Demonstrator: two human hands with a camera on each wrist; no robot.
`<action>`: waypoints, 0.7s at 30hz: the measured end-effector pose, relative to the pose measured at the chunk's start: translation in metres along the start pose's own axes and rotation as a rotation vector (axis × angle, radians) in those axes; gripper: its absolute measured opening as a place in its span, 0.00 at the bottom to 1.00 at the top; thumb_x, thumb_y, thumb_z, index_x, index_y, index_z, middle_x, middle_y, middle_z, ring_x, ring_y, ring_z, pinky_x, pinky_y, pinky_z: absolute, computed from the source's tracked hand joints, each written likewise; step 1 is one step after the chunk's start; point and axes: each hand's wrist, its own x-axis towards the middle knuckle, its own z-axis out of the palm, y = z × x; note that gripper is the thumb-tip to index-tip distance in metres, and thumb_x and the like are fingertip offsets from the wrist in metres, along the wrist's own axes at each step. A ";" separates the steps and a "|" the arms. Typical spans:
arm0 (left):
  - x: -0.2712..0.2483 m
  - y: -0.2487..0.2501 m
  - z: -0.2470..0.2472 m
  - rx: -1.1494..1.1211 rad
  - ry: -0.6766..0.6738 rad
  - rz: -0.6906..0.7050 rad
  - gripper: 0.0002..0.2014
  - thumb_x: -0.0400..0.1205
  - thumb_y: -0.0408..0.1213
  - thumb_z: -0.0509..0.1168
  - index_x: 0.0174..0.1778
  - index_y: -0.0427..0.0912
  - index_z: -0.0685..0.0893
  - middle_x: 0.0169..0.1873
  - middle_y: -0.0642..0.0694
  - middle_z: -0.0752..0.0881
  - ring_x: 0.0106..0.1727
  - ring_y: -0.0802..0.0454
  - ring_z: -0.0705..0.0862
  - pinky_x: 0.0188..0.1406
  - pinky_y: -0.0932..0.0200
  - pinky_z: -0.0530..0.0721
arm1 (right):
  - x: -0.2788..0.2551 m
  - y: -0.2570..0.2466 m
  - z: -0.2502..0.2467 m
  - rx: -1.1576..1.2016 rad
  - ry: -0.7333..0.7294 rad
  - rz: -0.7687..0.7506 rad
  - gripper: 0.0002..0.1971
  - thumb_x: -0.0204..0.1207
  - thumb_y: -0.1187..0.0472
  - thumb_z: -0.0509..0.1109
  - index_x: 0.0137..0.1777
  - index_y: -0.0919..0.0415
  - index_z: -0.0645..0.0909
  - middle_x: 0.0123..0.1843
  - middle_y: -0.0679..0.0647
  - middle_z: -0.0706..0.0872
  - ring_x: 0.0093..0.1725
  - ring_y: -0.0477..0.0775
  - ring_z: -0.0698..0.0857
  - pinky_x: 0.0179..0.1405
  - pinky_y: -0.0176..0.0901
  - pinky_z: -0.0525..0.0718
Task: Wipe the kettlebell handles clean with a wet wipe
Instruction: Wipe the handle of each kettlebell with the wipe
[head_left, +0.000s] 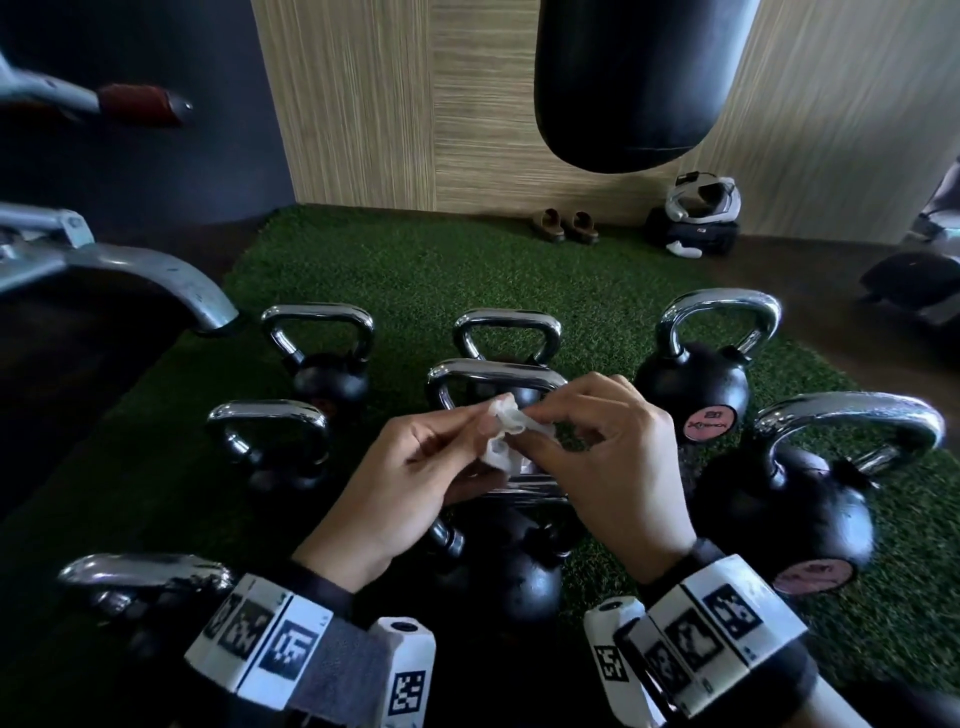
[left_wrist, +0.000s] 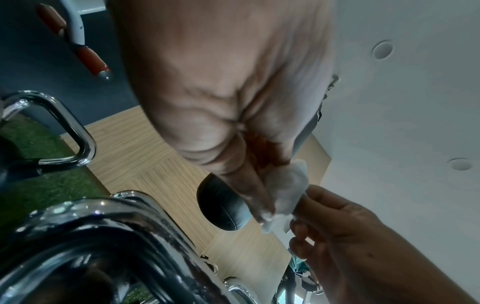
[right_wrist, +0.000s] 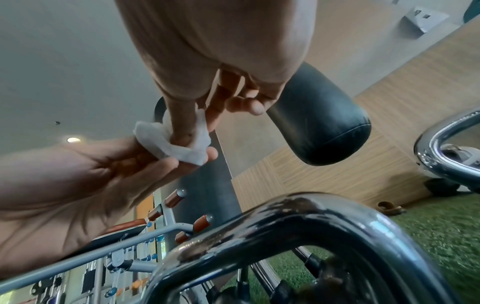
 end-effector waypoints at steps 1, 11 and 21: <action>0.002 -0.002 -0.001 0.016 0.014 0.008 0.17 0.81 0.41 0.69 0.64 0.46 0.92 0.60 0.43 0.93 0.65 0.46 0.90 0.65 0.50 0.88 | 0.000 0.000 -0.001 0.013 -0.024 -0.007 0.07 0.67 0.53 0.87 0.43 0.51 0.95 0.41 0.40 0.90 0.44 0.47 0.86 0.43 0.39 0.83; -0.010 -0.023 -0.024 0.831 0.186 0.404 0.16 0.85 0.30 0.72 0.68 0.45 0.91 0.58 0.57 0.93 0.56 0.69 0.91 0.54 0.65 0.91 | -0.072 0.097 -0.033 -0.144 -0.225 0.542 0.29 0.72 0.74 0.74 0.48 0.30 0.88 0.45 0.42 0.95 0.38 0.37 0.89 0.39 0.28 0.86; -0.006 -0.046 -0.002 1.032 0.084 0.478 0.15 0.85 0.43 0.66 0.59 0.43 0.95 0.58 0.55 0.94 0.60 0.67 0.90 0.64 0.63 0.87 | -0.109 0.117 0.020 0.197 -0.454 0.720 0.24 0.59 0.42 0.89 0.57 0.35 0.90 0.52 0.39 0.95 0.55 0.40 0.91 0.65 0.55 0.88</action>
